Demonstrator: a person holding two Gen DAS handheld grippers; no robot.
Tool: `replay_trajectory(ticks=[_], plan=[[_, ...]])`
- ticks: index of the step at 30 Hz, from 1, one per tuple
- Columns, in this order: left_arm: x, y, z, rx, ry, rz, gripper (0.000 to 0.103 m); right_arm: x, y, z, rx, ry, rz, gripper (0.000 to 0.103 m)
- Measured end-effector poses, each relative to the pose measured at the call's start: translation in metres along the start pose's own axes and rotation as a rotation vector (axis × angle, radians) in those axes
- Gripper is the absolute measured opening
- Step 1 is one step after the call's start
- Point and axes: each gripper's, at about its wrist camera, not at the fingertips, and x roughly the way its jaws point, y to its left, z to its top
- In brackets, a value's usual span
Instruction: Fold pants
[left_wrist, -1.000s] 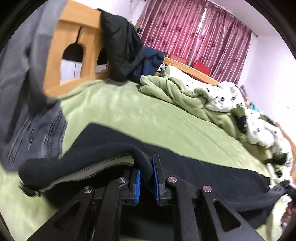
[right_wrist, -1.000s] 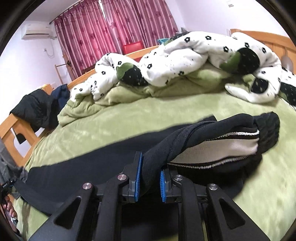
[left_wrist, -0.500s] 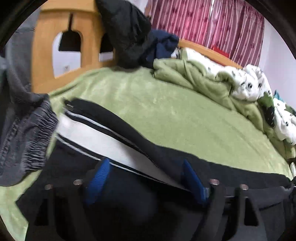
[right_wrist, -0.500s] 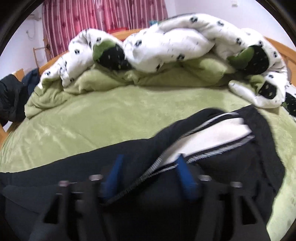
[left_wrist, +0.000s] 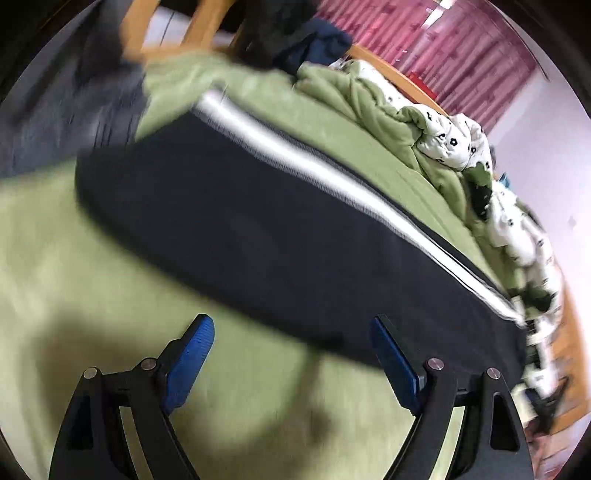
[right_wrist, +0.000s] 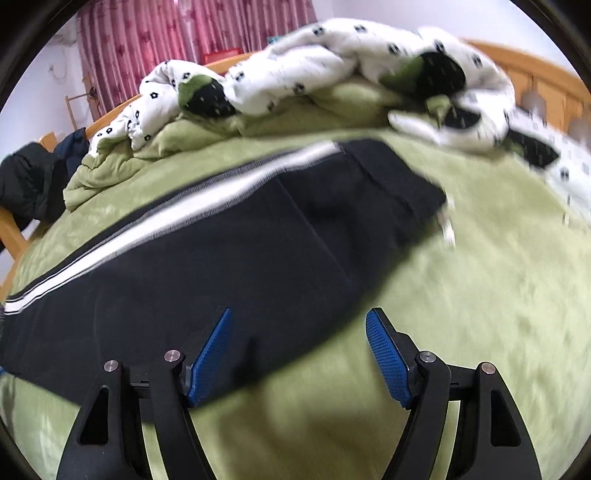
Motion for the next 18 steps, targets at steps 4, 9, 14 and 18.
replay_trajectory(ticks=[4, 9, 14, 18], plan=[[0.003, 0.016, -0.006, -0.069, -0.024, -0.06, 0.085, 0.017, -0.021, -0.012, 0.098, 0.062, 0.065, 0.074], [0.022, 0.02, 0.019, -0.137, -0.034, -0.039, 0.083, 0.044, -0.029, 0.007, 0.201, 0.057, 0.11, 0.076], [0.041, 0.015, 0.042, -0.134, -0.068, 0.061, 0.042, 0.082, -0.029, 0.039, 0.265, 0.034, 0.083, 0.047], [0.043, 0.019, 0.048, -0.148, -0.065, 0.083, 0.013, 0.096, -0.029, 0.056, 0.294, 0.02, 0.087, 0.02]])
